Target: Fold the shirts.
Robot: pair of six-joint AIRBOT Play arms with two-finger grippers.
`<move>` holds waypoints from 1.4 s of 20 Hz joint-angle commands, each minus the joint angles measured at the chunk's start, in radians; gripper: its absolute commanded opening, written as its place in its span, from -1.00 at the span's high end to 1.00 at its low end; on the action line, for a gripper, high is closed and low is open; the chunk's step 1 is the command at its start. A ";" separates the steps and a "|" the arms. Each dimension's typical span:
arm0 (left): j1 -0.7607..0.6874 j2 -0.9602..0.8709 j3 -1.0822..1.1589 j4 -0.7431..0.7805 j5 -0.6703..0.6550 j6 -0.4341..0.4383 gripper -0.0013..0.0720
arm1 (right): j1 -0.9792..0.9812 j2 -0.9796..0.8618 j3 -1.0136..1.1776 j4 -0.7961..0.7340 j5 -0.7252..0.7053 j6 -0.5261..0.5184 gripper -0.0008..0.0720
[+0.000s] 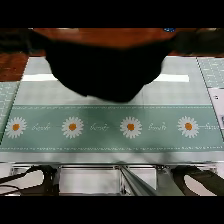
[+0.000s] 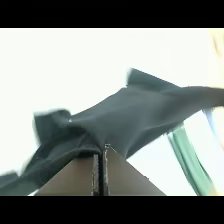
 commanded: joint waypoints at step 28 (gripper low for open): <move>-0.042 0.322 -0.916 0.359 0.548 -0.098 0.92 | -0.053 -0.476 0.140 0.206 -0.003 -0.070 0.88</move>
